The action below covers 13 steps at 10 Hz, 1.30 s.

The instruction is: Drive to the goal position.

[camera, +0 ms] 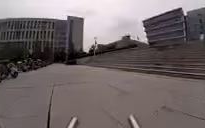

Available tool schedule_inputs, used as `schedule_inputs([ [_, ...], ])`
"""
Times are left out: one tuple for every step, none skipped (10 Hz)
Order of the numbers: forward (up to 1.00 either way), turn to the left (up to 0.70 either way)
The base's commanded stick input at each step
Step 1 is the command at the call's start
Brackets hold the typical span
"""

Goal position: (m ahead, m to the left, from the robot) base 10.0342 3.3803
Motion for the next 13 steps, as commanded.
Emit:
schedule_inputs([
  [1.00, 0.01],
  [1.00, 0.00],
  [1.00, 0.00],
  [1.00, 0.00],
  [1.00, 0.09],
  [1.00, 0.19],
  [1.00, 0.29],
  [1.00, 0.39],
  [1.00, 0.23],
  [1.00, 0.00],
  [1.00, 0.00],
  [1.00, 0.00],
  [1.00, 0.00],
])
